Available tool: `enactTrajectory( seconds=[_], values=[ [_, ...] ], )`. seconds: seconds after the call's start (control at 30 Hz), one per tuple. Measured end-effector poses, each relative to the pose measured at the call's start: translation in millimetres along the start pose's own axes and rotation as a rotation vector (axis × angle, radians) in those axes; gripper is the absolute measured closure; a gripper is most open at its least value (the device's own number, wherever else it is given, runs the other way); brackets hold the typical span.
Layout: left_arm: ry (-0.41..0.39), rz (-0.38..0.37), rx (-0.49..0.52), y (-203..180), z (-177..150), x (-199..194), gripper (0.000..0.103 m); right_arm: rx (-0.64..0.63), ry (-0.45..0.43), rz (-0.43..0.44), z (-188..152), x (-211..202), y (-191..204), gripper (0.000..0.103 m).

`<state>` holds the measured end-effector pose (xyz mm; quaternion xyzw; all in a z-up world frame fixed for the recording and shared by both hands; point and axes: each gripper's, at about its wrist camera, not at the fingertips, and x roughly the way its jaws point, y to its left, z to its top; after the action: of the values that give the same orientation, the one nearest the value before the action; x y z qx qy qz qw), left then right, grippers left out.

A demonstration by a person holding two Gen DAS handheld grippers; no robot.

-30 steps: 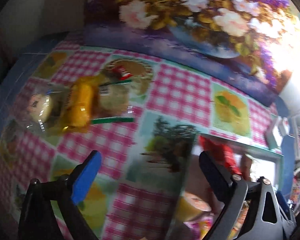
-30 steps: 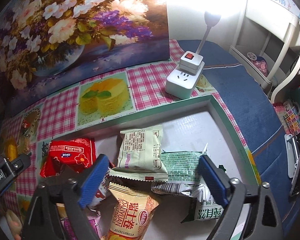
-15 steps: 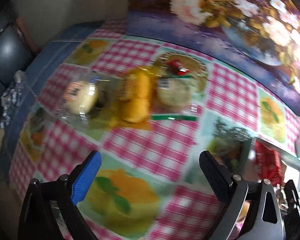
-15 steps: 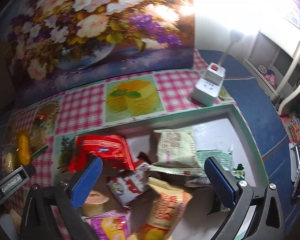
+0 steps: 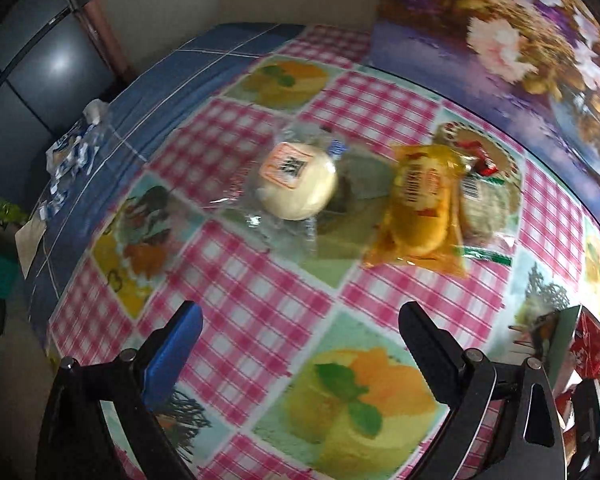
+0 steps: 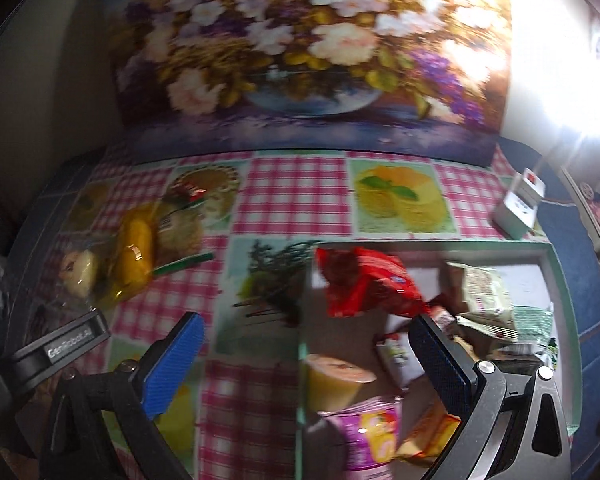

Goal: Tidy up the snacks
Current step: 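Withdraw both open grippers from the tray toward the remaining snack pile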

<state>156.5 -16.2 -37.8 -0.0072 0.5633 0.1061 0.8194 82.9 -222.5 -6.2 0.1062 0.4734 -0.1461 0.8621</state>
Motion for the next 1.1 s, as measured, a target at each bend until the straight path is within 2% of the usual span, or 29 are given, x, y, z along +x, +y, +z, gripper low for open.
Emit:
enactTrajectory(
  seconds=[0.23,0.33,0.53,1.1],
  values=[
    [0.0,0.042,-0.061,37.2,7.1,9.2,0.005,-0.055,0.012,0.03,-3.6,8.9,31.8,0.0],
    [-0.002,0.013,-0.104,51.0,11.2,12.2,0.005,-0.067,0.021,0.038,-4.6,13.9,39.8,0.0],
    [-0.022,0.012,-0.121,67.7,16.1,13.3,0.005,-0.081,0.03,0.048,-6.3,21.7,53.4,0.0],
    [-0.084,-0.078,-0.051,68.2,43.1,20.6,0.005,-0.105,0.029,0.056,7.8,48.5,67.8,0.0]
  ],
)
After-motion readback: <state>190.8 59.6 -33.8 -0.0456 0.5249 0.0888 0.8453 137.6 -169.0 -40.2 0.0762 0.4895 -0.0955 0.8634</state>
